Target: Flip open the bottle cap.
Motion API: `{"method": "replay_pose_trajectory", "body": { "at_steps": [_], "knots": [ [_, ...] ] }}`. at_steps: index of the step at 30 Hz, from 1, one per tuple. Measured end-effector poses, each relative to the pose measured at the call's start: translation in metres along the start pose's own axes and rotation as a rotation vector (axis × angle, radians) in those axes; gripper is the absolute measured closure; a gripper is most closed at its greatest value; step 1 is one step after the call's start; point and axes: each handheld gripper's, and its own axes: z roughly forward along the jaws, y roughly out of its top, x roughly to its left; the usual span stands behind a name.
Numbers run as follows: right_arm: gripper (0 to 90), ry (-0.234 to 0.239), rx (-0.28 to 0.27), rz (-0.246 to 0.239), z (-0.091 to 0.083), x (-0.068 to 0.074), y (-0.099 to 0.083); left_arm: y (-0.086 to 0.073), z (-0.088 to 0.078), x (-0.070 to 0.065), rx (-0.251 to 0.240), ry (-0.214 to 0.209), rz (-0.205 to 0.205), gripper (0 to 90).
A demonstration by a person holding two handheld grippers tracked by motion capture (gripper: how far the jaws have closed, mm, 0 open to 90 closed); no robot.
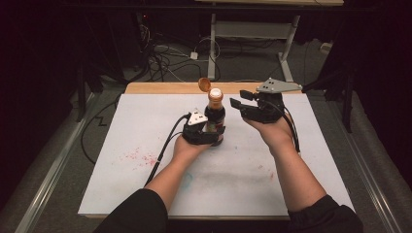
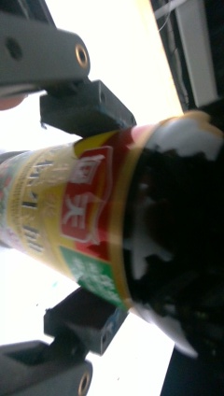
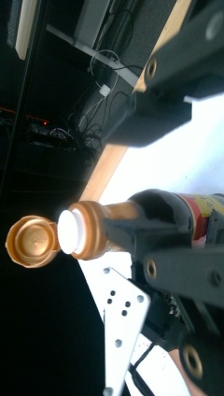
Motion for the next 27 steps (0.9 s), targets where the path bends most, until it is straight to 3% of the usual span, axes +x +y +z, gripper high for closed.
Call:
{"method": "replay_pose_trajectory", "body": {
  "at_steps": [4, 9, 13, 14, 16, 18, 20, 27],
  "knots": [
    [38.6, 0.008, 0.000, 0.005, 0.000, -0.001, -0.006, 0.001, -0.004, 0.001, 0.017, 0.007, -0.005, 14.6],
    [24.5, -0.009, -0.008, 0.008, 0.000, -0.001, -0.016, 0.003, -0.013, 0.003, 0.018, -0.015, -0.002, 14.1],
    [5.9, -0.008, -0.019, 0.030, 0.000, -0.003, -0.025, 0.006, -0.018, 0.005, 0.028, -0.012, -0.004, 4.7],
    [0.1, -0.014, -0.017, 0.041, 0.000, -0.003, -0.027, 0.007, -0.020, 0.004, 0.033, 0.003, -0.025, 0.1],
    [0.2, -0.017, -0.016, 0.053, 0.000, -0.005, -0.032, 0.009, -0.024, 0.007, 0.032, -0.006, -0.012, 0.0],
    [0.2, -0.030, -0.013, 0.056, -0.002, -0.006, -0.036, 0.009, -0.030, 0.007, 0.027, -0.002, -0.026, 0.0],
    [0.1, -0.032, -0.010, 0.058, -0.003, -0.006, -0.041, 0.010, -0.036, 0.011, 0.026, -0.010, -0.008, 0.0],
    [0.1, -0.047, -0.006, 0.061, -0.007, -0.007, -0.063, 0.018, -0.058, 0.024, 0.008, 0.012, -0.029, 0.0]
  ]
}}
